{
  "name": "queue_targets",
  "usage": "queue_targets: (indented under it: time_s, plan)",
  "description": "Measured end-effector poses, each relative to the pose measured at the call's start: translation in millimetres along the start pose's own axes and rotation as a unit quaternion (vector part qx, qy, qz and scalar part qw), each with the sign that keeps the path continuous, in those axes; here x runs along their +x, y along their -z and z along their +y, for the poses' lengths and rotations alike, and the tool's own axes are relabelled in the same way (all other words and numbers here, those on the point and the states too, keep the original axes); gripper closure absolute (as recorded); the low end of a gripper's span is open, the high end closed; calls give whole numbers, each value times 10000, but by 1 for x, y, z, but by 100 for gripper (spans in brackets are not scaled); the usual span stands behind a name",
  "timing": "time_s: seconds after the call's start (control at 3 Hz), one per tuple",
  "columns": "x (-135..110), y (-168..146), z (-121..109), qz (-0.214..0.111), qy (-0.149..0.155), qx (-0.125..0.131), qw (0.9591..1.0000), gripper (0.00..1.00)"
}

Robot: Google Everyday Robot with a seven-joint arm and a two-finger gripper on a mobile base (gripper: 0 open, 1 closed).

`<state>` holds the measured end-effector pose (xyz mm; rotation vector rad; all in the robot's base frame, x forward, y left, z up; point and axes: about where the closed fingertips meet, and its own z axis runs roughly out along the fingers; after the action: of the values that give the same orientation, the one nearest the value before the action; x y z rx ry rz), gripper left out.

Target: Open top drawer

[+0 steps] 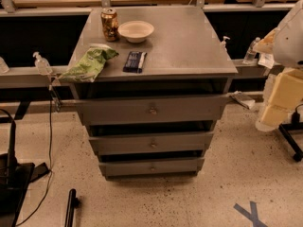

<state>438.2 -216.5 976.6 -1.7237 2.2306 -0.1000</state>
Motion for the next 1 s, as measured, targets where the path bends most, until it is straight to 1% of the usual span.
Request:
queue_targets:
  time_s: [0.33,0.67,1.0]
  plan:
    - [0,0,0,0,0,0,10000,0]
    - [-6,-13,-42,-20,-25,379,9993,0]
    - [-19,-37,-84,-37,150,901,9958,0]
